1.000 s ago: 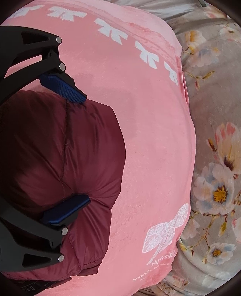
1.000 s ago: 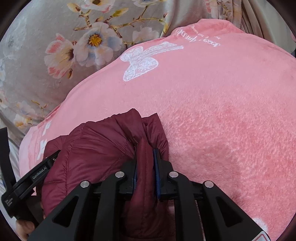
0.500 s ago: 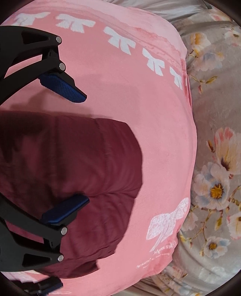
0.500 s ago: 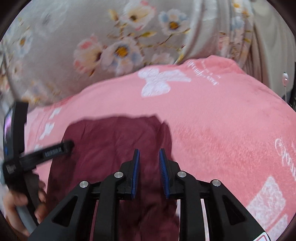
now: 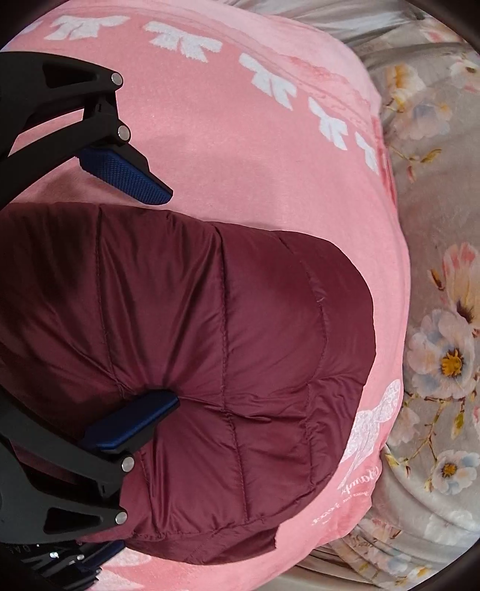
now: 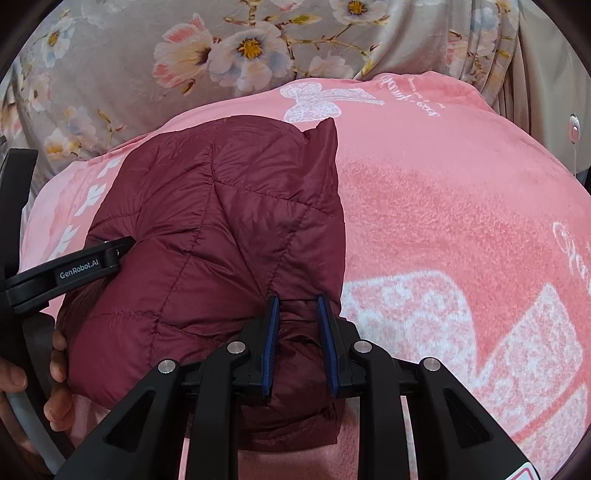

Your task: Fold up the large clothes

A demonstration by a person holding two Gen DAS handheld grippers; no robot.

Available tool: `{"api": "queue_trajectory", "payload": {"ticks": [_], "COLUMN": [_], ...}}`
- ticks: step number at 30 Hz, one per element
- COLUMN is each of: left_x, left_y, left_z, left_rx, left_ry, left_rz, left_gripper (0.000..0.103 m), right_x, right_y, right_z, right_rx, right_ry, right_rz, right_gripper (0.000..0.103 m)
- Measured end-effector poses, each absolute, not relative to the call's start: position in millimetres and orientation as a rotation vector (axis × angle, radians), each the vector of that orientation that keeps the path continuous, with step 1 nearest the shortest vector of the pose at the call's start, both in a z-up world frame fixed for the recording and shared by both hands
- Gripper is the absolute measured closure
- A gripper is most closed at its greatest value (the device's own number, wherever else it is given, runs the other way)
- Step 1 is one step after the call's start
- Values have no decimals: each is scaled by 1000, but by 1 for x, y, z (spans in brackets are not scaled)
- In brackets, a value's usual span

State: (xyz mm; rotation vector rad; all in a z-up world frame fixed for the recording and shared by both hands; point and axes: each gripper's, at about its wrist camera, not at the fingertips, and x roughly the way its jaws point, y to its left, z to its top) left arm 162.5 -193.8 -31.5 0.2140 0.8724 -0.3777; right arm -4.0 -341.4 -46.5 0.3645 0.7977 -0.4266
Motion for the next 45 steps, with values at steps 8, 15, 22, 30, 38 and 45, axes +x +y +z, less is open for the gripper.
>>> {"api": "queue_trajectory", "payload": {"ticks": [8, 15, 22, 30, 38, 45], "left_x": [162, 156, 151, 160, 191, 192], "left_y": [-194, -198, -201, -140, -108, -131], "left_z": [-39, -42, -42, -30, -53, -54], "left_rx": [207, 233, 245, 36, -208, -154], "left_ry": [853, 801, 767, 995, 1169, 1143], "left_rz": [-375, -354, -337, -422, -520, -563], "left_gripper": [5, 5, 5, 5, 5, 5], "right_x": [-4, -5, -6, -32, -2, 6], "right_y": [-335, -334, -337, -371, -407, -400], "right_z": [-54, -54, -54, -23, -59, -66], "right_rx": [336, 323, 332, 539, 871, 929], "right_ry": [771, 769, 766, 701, 799, 778], "right_rz": [-443, -455, -449, -418, -234, -186], "right_gripper": [81, 81, 81, 50, 47, 45]}}
